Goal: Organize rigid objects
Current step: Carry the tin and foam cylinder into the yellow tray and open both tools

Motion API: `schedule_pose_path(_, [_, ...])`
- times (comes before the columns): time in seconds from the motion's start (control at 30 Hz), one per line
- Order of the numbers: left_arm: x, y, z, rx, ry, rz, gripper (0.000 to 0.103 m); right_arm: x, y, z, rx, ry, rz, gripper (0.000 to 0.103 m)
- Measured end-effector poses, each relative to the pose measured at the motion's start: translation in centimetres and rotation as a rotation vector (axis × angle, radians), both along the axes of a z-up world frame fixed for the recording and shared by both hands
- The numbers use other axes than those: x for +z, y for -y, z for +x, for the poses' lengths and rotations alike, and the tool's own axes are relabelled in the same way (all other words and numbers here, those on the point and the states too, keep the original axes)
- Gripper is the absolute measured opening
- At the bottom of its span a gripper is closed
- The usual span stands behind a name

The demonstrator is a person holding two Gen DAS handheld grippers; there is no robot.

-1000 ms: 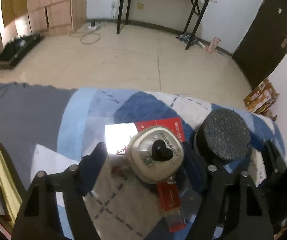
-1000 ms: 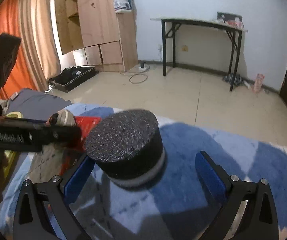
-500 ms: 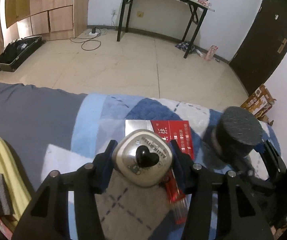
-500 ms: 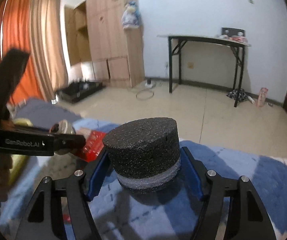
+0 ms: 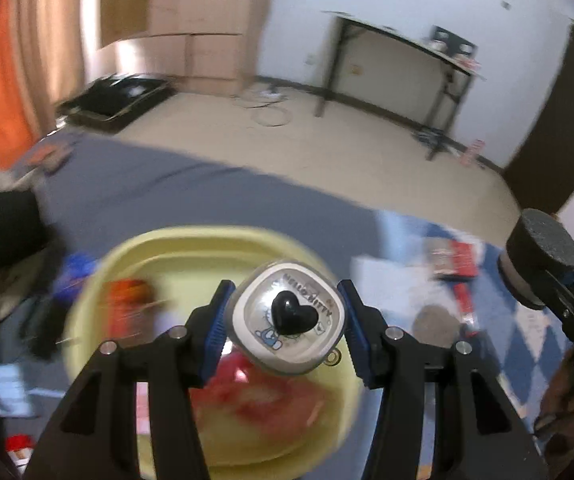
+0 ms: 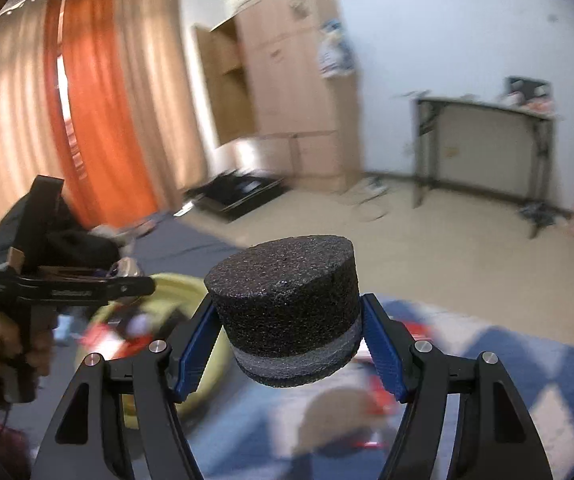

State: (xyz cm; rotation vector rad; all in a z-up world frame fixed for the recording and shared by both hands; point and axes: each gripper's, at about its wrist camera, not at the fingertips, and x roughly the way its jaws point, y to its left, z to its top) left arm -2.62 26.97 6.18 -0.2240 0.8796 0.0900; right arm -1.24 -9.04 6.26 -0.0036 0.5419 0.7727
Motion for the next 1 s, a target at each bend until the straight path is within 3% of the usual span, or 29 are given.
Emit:
schedule_pose_path(0.13, [-2.2,-5.2,-3.4,0.064,-0.069,0.015,0.054,-1.9,-6.8,-3.3,0.13,0.008,-0.089,0.069])
schedule_pose_path(0.27, [-4.7,-7.0,-5.4,0.054,-0.106,0.001,0.054,-5.3,-11.1,-4.9,0.237,-0.005,-0.155,0.069])
schedule_pose_path(0.4, [-6.9,-7.9,-6.2,0.057,-0.134,-0.02,0.054,-7.3,-13.4,-4.7,0.259,-0.039,-0.192,0.069])
schedule_pose_path(0.6, [-8.0,-8.1,-5.8,0.036,-0.127,-0.043,0.054,-9.3,-16.1,-4.1,0.288,-0.015,-0.22,0.069])
schedule_pose_path(0.83, [-8.5,-8.3,-5.1,0.045,-0.099,-0.08,0.054,-8.4,-18.9,-4.4,0.298,-0.012,-0.215,0.07])
schedule_pose_path(0.9, [-8.4,-8.4,-5.0,0.057,-0.091,-0.087,0.058,-8.4,-18.8,-5.1,0.304,-0.012,-0.215,0.072])
schedule_pose_path(0.97, [-8.0,-8.6,-5.1,0.076,-0.071,-0.111,0.085,-7.7,-19.2,-5.0,0.297,-0.013,-0.216,0.079])
schedule_pose_path(1.0, [-7.8,-8.6,-5.2,0.084,-0.058,-0.12,0.09,-7.5,-19.3,-5.0,0.298,-0.017,-0.21,0.081])
